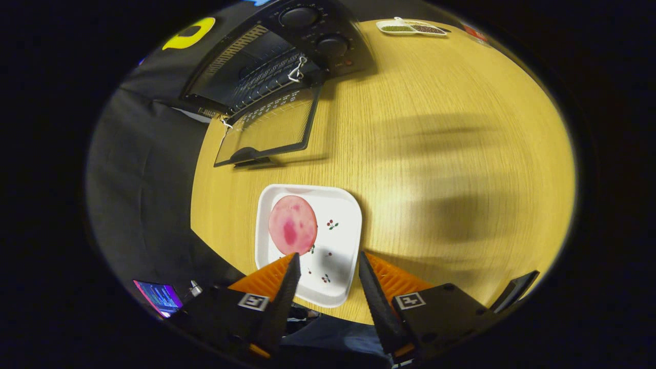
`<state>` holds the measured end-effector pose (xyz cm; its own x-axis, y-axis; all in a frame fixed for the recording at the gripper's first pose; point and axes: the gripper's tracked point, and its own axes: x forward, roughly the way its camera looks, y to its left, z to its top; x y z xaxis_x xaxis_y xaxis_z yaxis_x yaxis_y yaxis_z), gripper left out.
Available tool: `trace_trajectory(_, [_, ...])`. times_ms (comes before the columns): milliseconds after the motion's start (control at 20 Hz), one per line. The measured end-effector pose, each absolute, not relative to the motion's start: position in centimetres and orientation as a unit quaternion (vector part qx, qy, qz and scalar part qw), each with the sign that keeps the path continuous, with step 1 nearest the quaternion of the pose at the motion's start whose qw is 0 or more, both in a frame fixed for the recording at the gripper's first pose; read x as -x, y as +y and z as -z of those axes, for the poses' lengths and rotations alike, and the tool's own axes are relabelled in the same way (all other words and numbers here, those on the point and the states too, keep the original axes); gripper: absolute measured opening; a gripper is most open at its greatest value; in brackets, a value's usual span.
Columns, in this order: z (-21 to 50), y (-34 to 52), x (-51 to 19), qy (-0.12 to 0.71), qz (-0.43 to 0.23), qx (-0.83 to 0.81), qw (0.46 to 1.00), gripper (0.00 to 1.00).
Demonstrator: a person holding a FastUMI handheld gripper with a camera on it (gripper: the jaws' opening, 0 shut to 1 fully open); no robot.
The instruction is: Open the toaster oven, put the food inside, and close the toaster oven door.
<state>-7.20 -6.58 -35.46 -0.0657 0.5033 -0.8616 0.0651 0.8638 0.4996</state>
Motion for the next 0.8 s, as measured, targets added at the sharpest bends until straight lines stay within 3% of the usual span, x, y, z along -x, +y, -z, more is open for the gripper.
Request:
trace_trajectory(50, [35.4,-6.7,7.5,0.718,-0.171,-0.197,0.645,0.67])
trace_trajectory(200, [36.4,-6.9,7.7,0.725,-0.162,-0.187,0.643,0.51])
trace_trajectory(300, [36.4,-7.5,7.7,0.728,-0.156,-0.182,0.643,0.24])
trace_trajectory(400, [36.6,-7.3,7.8,0.729,-0.155,-0.186,0.64,0.09])
trace_trajectory(800, [36.3,-5.4,9.1,0.726,-0.172,-0.237,0.623,0.02])
